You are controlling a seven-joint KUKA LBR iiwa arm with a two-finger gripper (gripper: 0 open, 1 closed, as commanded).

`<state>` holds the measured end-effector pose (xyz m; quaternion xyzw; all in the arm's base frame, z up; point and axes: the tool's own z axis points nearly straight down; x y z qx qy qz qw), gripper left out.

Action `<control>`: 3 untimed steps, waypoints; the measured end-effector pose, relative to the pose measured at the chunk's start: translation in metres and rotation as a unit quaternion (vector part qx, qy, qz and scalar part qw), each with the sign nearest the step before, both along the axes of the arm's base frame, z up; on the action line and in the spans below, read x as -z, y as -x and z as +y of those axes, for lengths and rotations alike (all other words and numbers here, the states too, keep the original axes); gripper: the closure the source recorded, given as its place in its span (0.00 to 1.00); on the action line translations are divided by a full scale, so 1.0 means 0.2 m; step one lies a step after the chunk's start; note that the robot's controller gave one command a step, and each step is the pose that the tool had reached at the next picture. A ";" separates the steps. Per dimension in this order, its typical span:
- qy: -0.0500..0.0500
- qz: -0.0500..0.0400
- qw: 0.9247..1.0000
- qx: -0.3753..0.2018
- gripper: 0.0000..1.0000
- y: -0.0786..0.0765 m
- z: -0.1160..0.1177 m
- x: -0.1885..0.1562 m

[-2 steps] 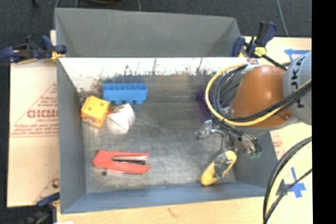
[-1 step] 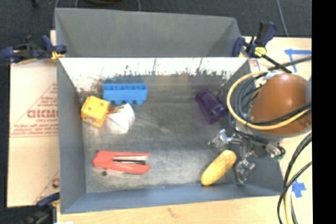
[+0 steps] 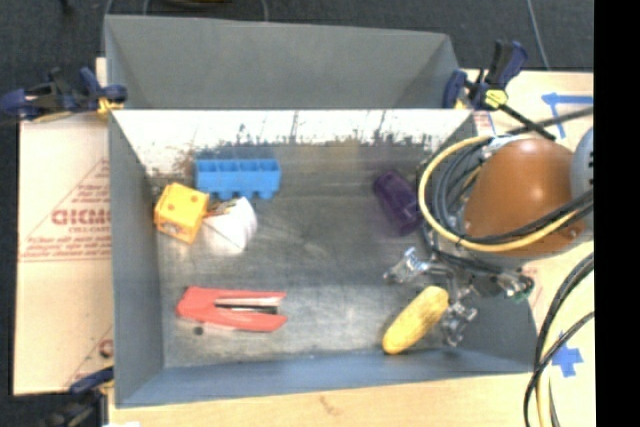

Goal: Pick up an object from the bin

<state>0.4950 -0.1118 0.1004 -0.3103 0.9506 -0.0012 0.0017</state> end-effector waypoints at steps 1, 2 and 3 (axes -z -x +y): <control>0.000 -0.002 0.992 -0.123 0.00 -0.07 -0.04 0.13; 0.001 -0.003 0.987 -0.158 1.00 -0.11 -0.02 0.14; 0.001 -0.003 0.987 -0.158 1.00 -0.11 -0.02 0.14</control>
Offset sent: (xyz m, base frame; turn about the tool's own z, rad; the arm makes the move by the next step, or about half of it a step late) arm 0.0183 -0.0026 -0.0304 -0.3220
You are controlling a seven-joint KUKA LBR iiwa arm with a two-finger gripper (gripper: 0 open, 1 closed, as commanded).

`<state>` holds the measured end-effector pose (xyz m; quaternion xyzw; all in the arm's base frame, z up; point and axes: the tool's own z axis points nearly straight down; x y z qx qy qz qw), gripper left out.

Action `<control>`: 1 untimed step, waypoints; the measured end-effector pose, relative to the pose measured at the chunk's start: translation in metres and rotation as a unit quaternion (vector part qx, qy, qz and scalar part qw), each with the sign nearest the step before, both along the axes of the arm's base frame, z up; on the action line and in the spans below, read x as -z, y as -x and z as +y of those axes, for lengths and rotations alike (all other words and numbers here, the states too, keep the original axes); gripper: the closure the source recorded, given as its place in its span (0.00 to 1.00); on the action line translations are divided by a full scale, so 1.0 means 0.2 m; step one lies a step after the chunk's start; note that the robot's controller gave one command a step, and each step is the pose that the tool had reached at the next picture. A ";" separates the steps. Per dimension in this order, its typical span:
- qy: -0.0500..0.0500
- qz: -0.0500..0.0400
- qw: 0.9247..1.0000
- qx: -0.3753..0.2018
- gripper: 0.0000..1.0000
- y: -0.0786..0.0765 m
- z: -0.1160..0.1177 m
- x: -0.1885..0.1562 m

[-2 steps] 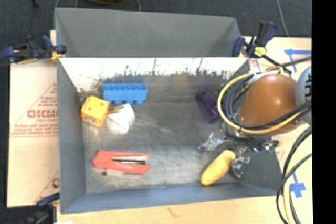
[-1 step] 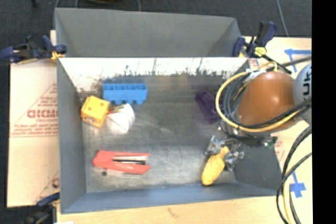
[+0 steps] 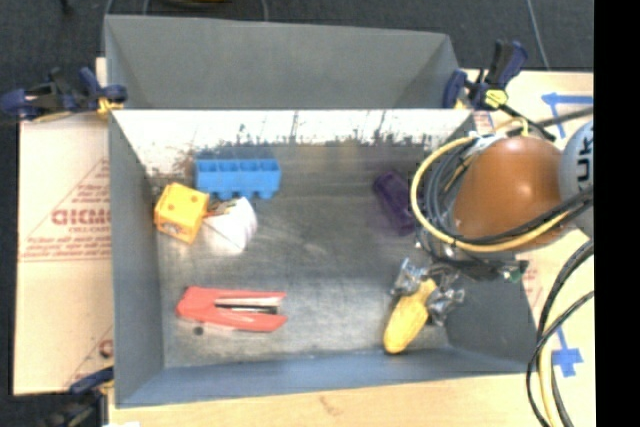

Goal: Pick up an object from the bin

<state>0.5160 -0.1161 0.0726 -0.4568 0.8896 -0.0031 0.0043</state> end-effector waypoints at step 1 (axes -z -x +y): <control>0.000 0.001 1.000 0.001 1.00 0.00 0.00 -0.01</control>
Offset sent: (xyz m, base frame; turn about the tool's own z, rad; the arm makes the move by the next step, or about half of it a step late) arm 0.0002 0.0001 0.0774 0.0000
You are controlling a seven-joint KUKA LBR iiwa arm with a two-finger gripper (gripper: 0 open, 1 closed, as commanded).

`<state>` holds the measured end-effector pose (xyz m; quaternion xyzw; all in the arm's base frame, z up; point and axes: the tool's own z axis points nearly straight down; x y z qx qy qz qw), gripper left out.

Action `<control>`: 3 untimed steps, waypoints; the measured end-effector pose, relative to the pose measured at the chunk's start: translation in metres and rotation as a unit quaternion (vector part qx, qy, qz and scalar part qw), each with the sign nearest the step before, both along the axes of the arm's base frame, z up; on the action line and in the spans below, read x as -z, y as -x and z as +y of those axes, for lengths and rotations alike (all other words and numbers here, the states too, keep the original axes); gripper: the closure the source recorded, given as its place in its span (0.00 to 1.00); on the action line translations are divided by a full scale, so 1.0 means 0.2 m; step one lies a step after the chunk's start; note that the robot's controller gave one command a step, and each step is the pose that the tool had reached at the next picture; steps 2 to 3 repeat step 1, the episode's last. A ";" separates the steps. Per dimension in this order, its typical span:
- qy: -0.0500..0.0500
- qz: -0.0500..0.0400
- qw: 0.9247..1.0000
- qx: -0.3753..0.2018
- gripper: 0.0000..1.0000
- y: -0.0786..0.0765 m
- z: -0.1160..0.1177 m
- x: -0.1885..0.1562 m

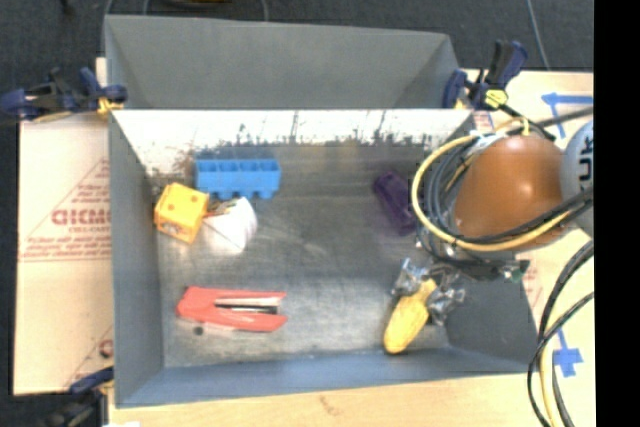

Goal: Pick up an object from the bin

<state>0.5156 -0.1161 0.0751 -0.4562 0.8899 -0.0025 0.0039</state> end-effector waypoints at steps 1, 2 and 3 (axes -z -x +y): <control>-0.001 0.005 1.000 0.000 1.00 0.01 0.00 -0.05; -0.001 0.005 1.000 0.000 1.00 0.01 0.00 -0.05; -0.001 0.005 1.000 0.000 1.00 0.01 0.00 -0.05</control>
Offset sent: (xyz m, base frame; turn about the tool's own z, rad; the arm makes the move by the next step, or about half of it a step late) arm -0.0001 0.0001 0.0043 0.0000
